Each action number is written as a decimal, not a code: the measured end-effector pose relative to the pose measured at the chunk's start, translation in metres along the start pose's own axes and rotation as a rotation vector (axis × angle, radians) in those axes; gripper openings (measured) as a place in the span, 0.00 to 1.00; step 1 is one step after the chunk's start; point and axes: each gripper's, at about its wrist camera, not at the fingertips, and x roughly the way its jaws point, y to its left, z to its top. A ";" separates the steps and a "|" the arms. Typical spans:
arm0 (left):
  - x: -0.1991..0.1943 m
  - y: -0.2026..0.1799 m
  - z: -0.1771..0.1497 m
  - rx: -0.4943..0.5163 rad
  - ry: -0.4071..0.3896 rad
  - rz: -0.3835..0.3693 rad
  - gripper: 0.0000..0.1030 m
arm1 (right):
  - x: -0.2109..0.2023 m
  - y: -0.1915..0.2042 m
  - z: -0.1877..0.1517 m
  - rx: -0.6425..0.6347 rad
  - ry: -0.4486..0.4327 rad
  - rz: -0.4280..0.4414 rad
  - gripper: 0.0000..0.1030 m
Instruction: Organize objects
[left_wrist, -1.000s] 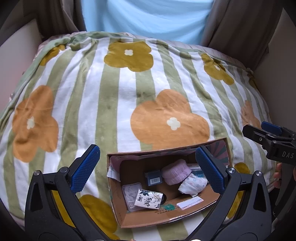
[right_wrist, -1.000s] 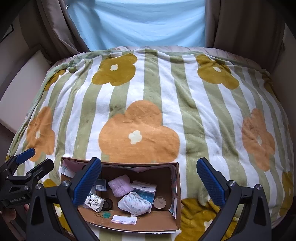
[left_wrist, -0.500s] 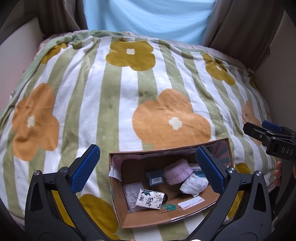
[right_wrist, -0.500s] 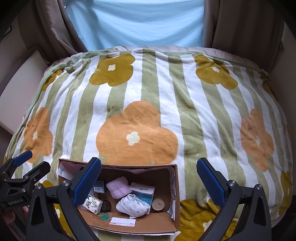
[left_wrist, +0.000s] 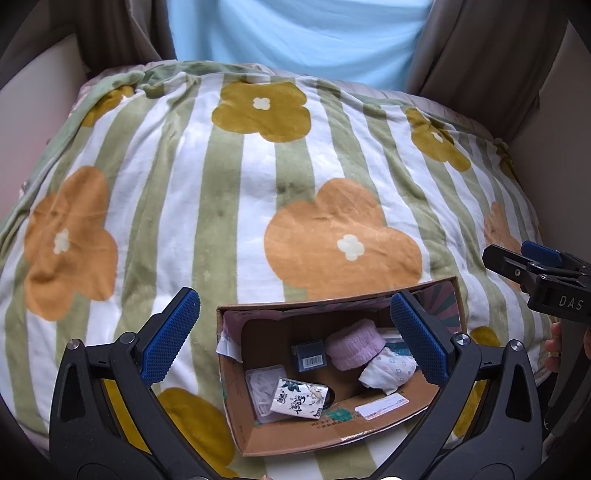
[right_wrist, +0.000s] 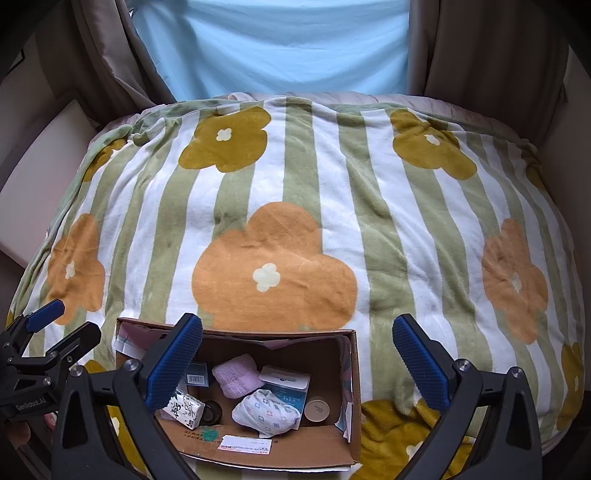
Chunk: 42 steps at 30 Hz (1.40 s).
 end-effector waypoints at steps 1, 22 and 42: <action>-0.001 0.000 0.000 0.002 -0.002 0.001 1.00 | 0.000 0.000 0.000 0.000 0.000 0.001 1.00; -0.002 0.002 -0.004 -0.012 -0.022 0.008 1.00 | 0.001 0.001 0.001 0.000 0.000 0.002 1.00; -0.015 0.005 -0.010 -0.064 -0.088 0.021 1.00 | 0.004 0.002 0.002 -0.013 0.002 -0.001 0.99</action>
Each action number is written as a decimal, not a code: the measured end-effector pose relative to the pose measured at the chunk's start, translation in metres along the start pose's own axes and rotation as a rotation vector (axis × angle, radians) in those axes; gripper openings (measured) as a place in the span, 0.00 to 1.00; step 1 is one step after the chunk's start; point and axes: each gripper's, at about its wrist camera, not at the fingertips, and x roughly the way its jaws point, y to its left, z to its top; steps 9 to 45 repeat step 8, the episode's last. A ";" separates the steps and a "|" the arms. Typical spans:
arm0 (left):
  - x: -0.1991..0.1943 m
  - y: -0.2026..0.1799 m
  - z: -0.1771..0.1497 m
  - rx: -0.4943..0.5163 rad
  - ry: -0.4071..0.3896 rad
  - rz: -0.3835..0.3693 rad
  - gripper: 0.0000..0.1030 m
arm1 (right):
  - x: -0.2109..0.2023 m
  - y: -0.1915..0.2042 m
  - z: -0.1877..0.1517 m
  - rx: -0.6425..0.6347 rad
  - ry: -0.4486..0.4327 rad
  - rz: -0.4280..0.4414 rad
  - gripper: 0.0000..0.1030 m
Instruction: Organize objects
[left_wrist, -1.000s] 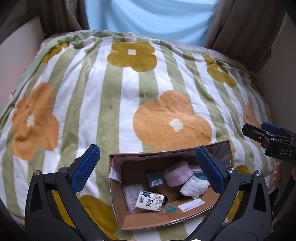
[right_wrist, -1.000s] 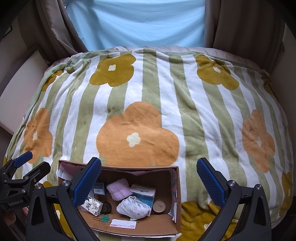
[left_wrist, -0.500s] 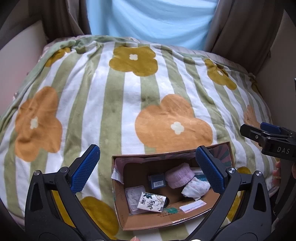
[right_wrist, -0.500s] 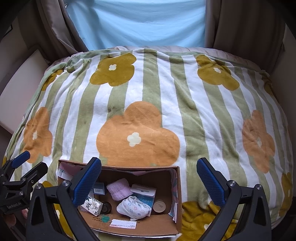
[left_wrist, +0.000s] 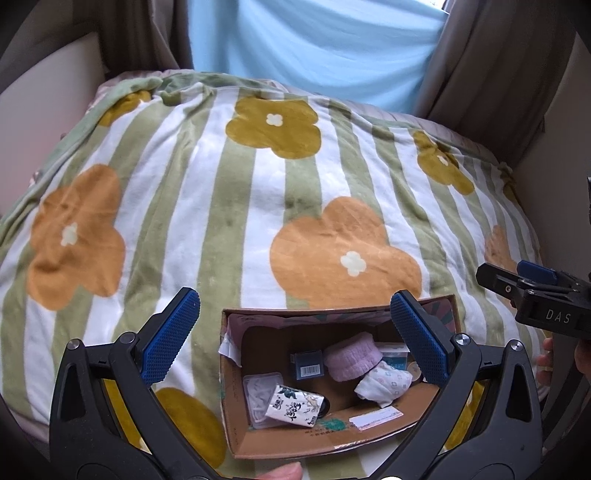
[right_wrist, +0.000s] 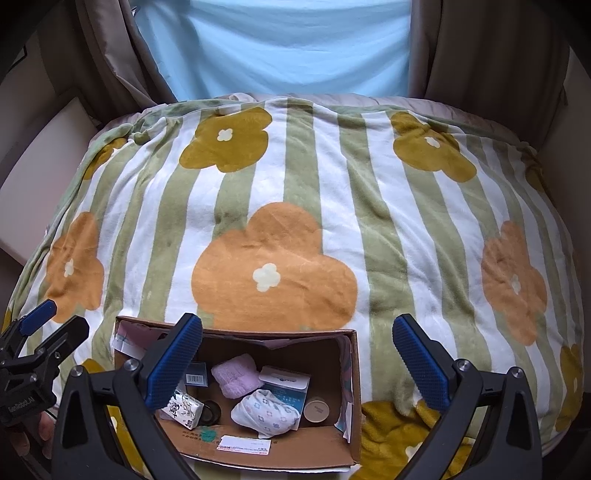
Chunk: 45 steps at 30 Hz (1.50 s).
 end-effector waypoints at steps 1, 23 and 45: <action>0.000 0.001 0.000 -0.001 -0.003 0.004 1.00 | 0.000 0.000 0.000 -0.003 0.000 0.000 0.99; 0.001 0.008 0.001 -0.012 -0.010 0.030 1.00 | 0.003 0.000 0.001 -0.001 0.004 0.000 0.99; 0.001 0.008 0.001 -0.012 -0.010 0.030 1.00 | 0.003 0.000 0.001 -0.001 0.004 0.000 0.99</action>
